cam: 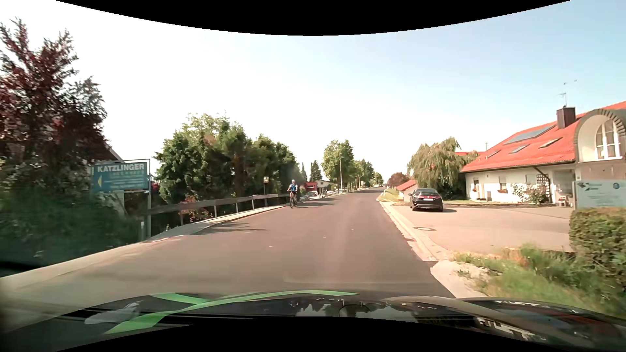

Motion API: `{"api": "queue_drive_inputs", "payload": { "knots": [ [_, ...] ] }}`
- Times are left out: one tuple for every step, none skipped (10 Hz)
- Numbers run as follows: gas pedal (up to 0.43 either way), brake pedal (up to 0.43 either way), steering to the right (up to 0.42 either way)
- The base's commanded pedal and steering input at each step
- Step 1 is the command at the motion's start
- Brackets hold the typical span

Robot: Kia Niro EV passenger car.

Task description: Follow the waypoints while adhering to traffic rules and regulations

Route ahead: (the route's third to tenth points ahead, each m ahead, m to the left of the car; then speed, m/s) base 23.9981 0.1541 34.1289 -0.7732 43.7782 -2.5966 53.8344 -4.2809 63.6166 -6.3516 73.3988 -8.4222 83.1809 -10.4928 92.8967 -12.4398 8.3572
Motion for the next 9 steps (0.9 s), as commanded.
{"api": "queue_drive_inputs", "payload": {
  "knots": [
    [0.098, 0.000, 0.027],
    [0.098, 0.000, 0.027],
    [0.098, 0.000, 0.027],
    [0.098, 0.000, 0.027],
    [0.098, 0.000, 0.027],
    [0.098, 0.000, 0.026],
    [0.079, 0.000, 0.026],
    [0.067, 0.000, 0.025],
    [0.067, 0.000, 0.025]
  ]
}}
